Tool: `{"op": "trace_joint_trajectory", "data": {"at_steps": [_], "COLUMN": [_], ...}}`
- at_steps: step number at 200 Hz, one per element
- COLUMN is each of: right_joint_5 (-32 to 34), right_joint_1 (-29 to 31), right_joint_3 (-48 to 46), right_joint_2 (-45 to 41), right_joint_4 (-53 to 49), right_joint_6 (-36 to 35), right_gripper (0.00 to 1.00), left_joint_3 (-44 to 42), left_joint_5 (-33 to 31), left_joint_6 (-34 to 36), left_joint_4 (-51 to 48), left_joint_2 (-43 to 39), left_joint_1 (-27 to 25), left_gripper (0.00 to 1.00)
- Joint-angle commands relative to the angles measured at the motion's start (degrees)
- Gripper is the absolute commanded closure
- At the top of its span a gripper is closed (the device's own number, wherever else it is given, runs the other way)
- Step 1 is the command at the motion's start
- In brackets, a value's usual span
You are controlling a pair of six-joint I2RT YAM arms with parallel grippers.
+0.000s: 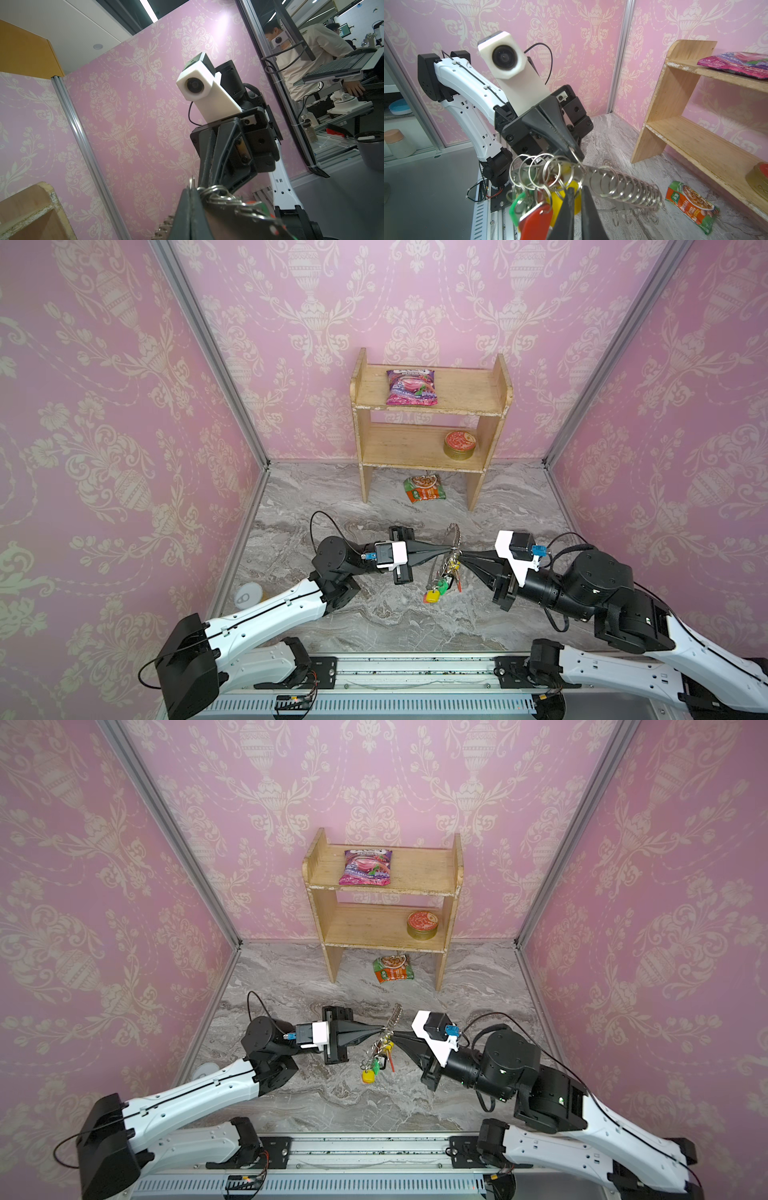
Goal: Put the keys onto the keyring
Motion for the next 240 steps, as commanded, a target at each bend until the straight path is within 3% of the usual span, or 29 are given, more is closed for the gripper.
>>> {"op": "trace_joint_trajectory", "data": {"at_steps": [1, 58, 164, 240], "right_joint_5": [-0.87, -1.67, -2.79, 1.45], "right_joint_1": [0.16, 0.22, 0.16, 0.16], "right_joint_3": [-0.23, 0.56, 0.67, 4.75], "right_joint_2": [-0.33, 1.39, 2.69, -2.63], "right_joint_4": [1.15, 1.15, 0.07, -8.41], "right_joint_6": [-0.30, -1.13, -1.35, -5.60], "right_gripper": [0.92, 1.00, 1.00, 0.80], "left_joint_3": [1.34, 1.47, 1.06, 1.44], "left_joint_5": [-0.66, -0.52, -0.16, 1.25], "left_joint_6": [-0.27, -0.42, -5.98, -6.28], "left_joint_4": [3.46, 4.18, 12.47, 10.06], "left_joint_2": [-1.47, -1.27, 1.93, 0.96], "left_joint_1": [0.16, 0.16, 0.16, 0.20], "left_gripper": [1.00, 1.00, 1.00, 1.00]}}
